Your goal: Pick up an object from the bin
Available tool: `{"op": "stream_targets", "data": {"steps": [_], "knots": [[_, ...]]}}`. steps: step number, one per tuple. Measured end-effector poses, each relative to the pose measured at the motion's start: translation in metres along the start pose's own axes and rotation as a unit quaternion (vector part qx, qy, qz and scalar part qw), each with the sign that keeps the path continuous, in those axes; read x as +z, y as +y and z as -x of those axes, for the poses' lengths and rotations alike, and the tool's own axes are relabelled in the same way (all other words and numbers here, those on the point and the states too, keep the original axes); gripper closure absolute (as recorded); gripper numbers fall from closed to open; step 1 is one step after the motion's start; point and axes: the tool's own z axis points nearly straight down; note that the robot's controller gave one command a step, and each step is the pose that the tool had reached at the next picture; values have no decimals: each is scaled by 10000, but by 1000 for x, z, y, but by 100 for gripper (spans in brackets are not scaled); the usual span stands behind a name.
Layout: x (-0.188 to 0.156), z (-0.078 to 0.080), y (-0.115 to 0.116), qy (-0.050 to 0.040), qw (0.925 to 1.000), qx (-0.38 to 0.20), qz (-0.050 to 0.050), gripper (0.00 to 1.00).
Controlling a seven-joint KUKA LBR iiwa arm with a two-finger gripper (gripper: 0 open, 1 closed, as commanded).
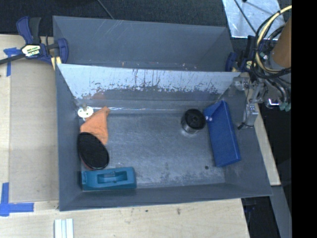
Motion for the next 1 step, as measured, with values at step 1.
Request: {"op": "stream_targets", "data": {"steps": [1], "knots": [[-5, 1, 1, -38, 10000, -16, -9, 0]]}}
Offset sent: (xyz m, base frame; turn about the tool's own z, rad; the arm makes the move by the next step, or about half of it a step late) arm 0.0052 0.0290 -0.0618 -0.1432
